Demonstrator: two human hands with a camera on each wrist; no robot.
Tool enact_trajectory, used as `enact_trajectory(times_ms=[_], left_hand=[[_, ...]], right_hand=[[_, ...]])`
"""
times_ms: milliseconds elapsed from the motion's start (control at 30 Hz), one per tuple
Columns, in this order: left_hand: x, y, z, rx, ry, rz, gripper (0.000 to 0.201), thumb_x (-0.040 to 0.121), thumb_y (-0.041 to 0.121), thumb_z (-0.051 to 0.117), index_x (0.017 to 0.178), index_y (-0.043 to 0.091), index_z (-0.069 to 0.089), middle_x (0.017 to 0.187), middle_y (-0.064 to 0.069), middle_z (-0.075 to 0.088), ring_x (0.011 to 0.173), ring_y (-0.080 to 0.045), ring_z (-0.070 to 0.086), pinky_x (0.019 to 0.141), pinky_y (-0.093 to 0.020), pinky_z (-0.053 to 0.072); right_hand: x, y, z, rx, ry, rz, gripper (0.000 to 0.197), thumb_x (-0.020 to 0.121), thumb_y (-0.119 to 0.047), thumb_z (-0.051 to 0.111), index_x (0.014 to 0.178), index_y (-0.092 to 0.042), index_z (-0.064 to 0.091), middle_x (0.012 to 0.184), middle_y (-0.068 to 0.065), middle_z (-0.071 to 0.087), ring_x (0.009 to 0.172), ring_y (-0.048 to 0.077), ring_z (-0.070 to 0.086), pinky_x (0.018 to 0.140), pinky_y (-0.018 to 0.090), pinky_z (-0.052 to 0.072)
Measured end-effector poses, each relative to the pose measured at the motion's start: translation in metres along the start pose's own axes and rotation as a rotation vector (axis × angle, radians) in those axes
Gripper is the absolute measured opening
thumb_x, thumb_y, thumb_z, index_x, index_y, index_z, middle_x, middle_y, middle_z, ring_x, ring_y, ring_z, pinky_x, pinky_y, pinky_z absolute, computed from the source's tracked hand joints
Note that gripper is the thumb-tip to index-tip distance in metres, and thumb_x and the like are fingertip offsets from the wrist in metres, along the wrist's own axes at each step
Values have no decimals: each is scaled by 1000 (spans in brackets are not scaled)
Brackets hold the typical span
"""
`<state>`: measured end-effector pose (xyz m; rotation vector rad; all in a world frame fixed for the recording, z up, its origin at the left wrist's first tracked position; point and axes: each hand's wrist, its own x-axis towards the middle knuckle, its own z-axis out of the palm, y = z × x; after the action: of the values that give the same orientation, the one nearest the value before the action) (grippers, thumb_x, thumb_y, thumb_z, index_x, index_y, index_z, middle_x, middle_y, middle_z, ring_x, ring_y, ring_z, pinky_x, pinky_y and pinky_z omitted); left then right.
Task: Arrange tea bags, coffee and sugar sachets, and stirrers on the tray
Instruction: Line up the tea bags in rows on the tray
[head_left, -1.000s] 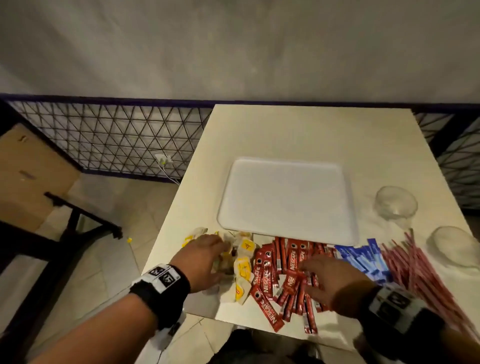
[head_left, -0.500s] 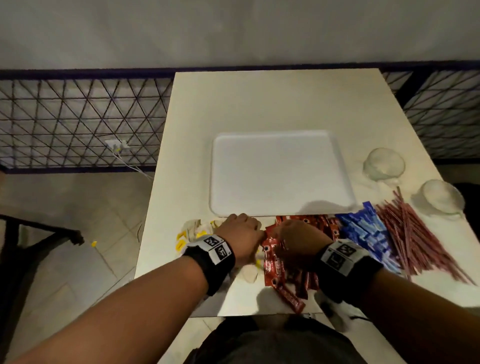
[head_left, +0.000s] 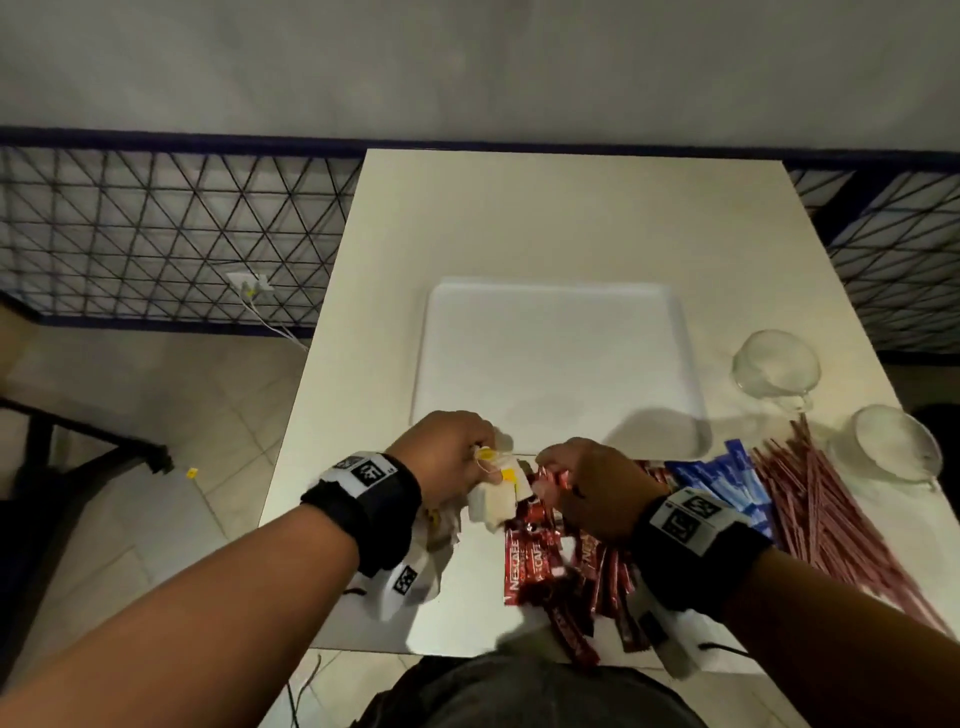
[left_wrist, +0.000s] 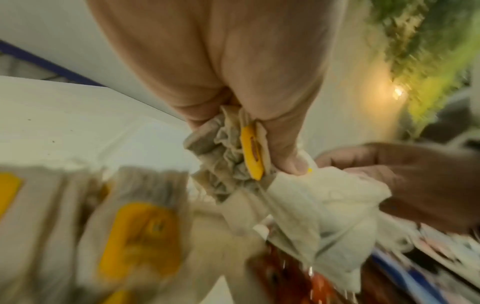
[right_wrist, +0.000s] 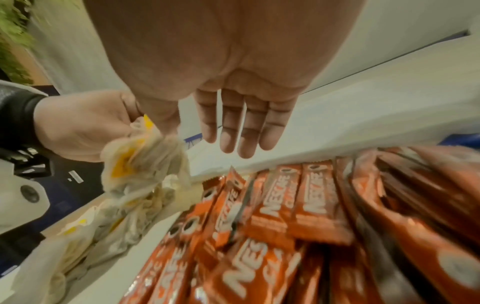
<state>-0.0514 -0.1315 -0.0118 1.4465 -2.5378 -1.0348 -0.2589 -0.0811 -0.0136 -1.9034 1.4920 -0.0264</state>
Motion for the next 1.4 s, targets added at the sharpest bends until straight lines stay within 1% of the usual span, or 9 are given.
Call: enact_trajectory(times_ms=[133, 267, 467, 667, 867, 1000, 1133, 1300, 1400], left_hand=[[1, 6, -21, -211, 163, -124, 21, 75, 25, 81, 78, 16, 62, 76, 9, 57, 74, -11, 52, 63, -17, 37], [3, 12, -35, -333, 216, -197, 18, 76, 21, 80, 79, 13, 64, 77, 0, 64, 69, -12, 55, 68, -29, 48], [-6, 9, -29, -753, 271, -272, 20, 83, 21, 74, 81, 11, 56, 72, -3, 58, 62, -13, 54, 60, -25, 47], [-16, 13, 3, -1507, 364, -353, 29, 74, 19, 74, 101, 14, 64, 96, -15, 67, 83, -29, 64, 77, -38, 49], [-19, 21, 20, -1476, 425, -431, 30, 89, 20, 64, 113, 2, 66, 107, -24, 69, 92, -35, 68, 76, -37, 54], [-18, 20, 23, -1558, 535, -478, 27, 94, 25, 59, 107, 2, 66, 107, -27, 68, 95, -40, 67, 87, -48, 53], [-20, 28, 20, -1670, 539, -487, 32, 95, 24, 57, 115, 1, 65, 111, -30, 66, 100, -43, 64, 96, -58, 48], [-22, 30, 17, -1769, 551, -432, 40, 90, 22, 60, 121, -3, 60, 115, -33, 62, 102, -45, 61, 94, -59, 47], [-24, 31, 14, -1795, 502, -388, 36, 89, 19, 60, 118, -2, 61, 102, -26, 67, 87, -36, 68, 75, -44, 58]], right_hand=[[8, -7, -15, 194, 114, -20, 46, 95, -44, 49, 133, -18, 50, 119, -1, 56, 99, 7, 51, 87, 21, 40], [17, -20, -32, 417, 52, -36, 55, 83, -66, 52, 129, -34, 49, 112, -12, 57, 94, 9, 62, 88, 33, 51], [34, -33, -34, 731, -12, -33, 20, 88, -18, 66, 104, -26, 57, 91, 8, 72, 74, 25, 72, 78, 53, 57], [42, -43, -30, 625, -26, -66, 20, 80, -28, 70, 97, -34, 62, 95, 4, 72, 84, 24, 70, 80, 51, 56], [39, -46, -27, 470, 29, -56, 33, 80, -25, 75, 109, -29, 58, 84, -5, 66, 74, 17, 66, 76, 40, 57], [31, -48, -26, 475, 179, -34, 35, 75, -28, 80, 93, -22, 51, 78, -7, 57, 62, 7, 53, 67, 32, 53], [30, -50, -24, 427, 191, -74, 19, 79, -21, 77, 83, -27, 59, 73, -12, 53, 61, -1, 48, 63, 12, 43], [33, -50, -25, 574, 205, -35, 16, 85, -15, 69, 92, -28, 63, 80, -8, 64, 71, 6, 59, 66, 17, 43], [34, -51, -25, 612, 235, -55, 18, 85, -14, 69, 82, -30, 63, 74, -9, 64, 69, 7, 59, 67, 21, 45]])
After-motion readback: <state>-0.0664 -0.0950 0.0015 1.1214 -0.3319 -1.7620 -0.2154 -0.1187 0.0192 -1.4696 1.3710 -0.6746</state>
